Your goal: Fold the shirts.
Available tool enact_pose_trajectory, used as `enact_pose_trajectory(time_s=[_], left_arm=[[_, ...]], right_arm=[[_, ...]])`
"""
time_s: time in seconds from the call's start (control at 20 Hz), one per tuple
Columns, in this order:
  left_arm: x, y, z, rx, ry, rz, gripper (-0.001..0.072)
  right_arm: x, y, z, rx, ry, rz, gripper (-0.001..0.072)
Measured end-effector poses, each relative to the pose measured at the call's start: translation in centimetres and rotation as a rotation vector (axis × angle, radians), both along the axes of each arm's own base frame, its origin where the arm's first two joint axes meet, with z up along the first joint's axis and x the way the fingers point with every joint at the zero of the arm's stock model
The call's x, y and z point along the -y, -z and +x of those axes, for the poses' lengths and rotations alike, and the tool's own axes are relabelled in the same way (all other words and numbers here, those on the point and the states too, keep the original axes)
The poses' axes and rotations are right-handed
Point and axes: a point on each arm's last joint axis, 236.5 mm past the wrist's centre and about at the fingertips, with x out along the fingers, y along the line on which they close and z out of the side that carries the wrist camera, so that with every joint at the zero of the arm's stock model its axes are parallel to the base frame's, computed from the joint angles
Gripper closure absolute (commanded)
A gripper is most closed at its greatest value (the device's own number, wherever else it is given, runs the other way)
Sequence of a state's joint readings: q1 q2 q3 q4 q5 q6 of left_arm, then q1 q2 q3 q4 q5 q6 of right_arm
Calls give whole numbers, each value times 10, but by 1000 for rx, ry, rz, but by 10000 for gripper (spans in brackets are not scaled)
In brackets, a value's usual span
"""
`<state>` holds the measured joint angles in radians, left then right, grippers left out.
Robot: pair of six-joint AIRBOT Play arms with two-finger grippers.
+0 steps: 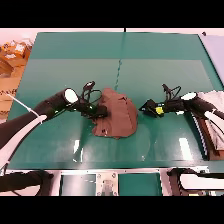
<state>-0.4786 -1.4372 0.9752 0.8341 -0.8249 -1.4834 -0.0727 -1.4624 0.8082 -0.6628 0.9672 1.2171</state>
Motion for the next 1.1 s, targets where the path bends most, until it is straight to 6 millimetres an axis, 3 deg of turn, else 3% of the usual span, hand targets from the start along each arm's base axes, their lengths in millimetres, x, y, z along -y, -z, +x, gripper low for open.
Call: enact_pose_trajectory(time_s=[0.15,0.3,0.45,0.6,0.8,0.9,1.1], left_arm=[[8,-10,2,28,30,-28,680],[11,-43,9,112,89,-30,680],[-4,-81,14,218,154,48,681],[-51,-113,16,296,168,226,681],[-143,-139,19,282,51,402,680],[-177,-141,20,267,27,449,680],[-207,-123,18,229,25,480,680]], right_arm=[[-5,3,1,-2,-15,6,290],[-5,5,1,-3,-17,6,288],[-5,6,2,-2,-17,5,287],[-4,6,2,-3,-16,4,287],[-6,5,3,-2,-9,15,287],[-15,2,4,-2,-7,37,287],[-51,-3,-1,11,-53,65,288]])
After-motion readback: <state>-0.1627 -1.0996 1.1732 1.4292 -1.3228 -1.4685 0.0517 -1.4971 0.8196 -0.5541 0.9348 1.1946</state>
